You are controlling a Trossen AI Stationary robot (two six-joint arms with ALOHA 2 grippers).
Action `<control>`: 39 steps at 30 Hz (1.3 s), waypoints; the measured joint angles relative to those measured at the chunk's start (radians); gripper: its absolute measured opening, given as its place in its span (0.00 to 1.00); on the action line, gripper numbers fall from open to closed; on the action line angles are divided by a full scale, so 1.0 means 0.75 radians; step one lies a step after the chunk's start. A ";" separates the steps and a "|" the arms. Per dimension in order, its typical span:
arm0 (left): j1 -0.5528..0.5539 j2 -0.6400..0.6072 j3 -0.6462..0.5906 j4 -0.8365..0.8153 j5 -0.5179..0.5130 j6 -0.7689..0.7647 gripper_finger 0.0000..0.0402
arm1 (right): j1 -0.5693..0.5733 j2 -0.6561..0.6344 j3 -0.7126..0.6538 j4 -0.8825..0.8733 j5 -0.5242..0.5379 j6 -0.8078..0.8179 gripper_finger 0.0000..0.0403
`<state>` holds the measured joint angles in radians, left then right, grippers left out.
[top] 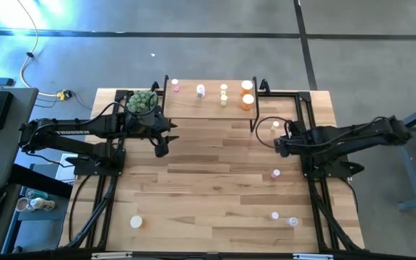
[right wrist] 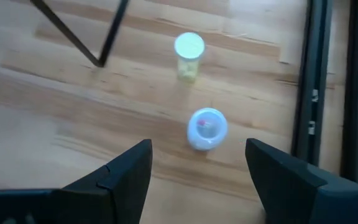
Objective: Pick and place medicine bottles onto shelf by color
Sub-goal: Put the top transparent pill bottle on the shelf aligned with the other transparent pill bottle
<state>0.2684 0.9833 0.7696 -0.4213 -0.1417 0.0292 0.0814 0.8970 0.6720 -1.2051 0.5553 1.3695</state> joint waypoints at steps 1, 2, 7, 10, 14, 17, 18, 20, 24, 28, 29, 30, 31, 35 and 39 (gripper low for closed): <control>0.000 0.000 0.000 0.000 0.000 0.000 0.50 | -0.027 -0.001 0.000 0.002 -0.019 -0.029 0.62; 0.000 0.000 0.000 0.000 0.000 0.000 0.50 | -0.053 -0.001 0.000 0.006 -0.036 -0.062 0.62; 0.000 0.000 0.000 0.000 0.000 0.000 0.50 | -0.191 -0.001 0.000 0.072 -0.123 -0.218 0.62; 0.000 0.000 0.000 0.001 0.000 0.000 0.50 | -0.265 -0.001 0.000 0.098 -0.154 -0.297 0.62; 0.000 0.000 0.000 0.000 0.000 0.000 0.50 | -0.339 0.002 0.000 0.117 -0.189 -0.363 0.62; 0.000 0.000 0.000 0.000 0.000 0.000 0.50 | -0.381 0.010 0.000 0.127 -0.222 -0.424 0.62; 0.000 0.000 0.000 0.000 0.000 0.000 0.50 | -0.392 0.012 0.000 0.127 -0.236 -0.450 0.62; 0.000 0.000 0.000 0.000 0.000 0.000 0.50 | -0.411 0.019 0.000 0.137 -0.260 -0.512 0.62; 0.000 0.000 0.000 0.000 0.000 -0.001 0.50 | -0.450 0.030 0.000 0.146 -0.267 -0.626 0.62; 0.000 0.000 0.000 0.000 0.001 -0.002 0.50 | -0.500 0.041 0.000 0.159 -0.333 -0.761 0.62; 0.000 0.000 0.000 0.001 0.001 -0.004 0.50 | -0.510 0.045 0.000 0.166 -0.345 -0.795 0.62; 0.000 0.000 0.000 0.000 0.001 -0.004 0.50 | -0.519 0.052 0.000 0.172 -0.354 -0.826 0.62; 0.000 0.000 0.000 0.000 0.001 -0.004 0.50 | -0.526 0.058 0.000 0.177 -0.361 -0.862 0.62; 0.000 0.000 0.000 0.000 0.001 -0.006 0.50 | -0.531 0.084 0.000 0.200 -0.365 -0.967 0.62; 0.000 0.000 0.000 0.000 0.002 -0.036 0.50 | -0.536 0.103 0.000 0.234 -0.365 -1.018 0.62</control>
<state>0.2684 0.9833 0.7696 -0.4213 -0.1402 0.0025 -0.3207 0.9744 0.6720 -1.0297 0.2813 0.6061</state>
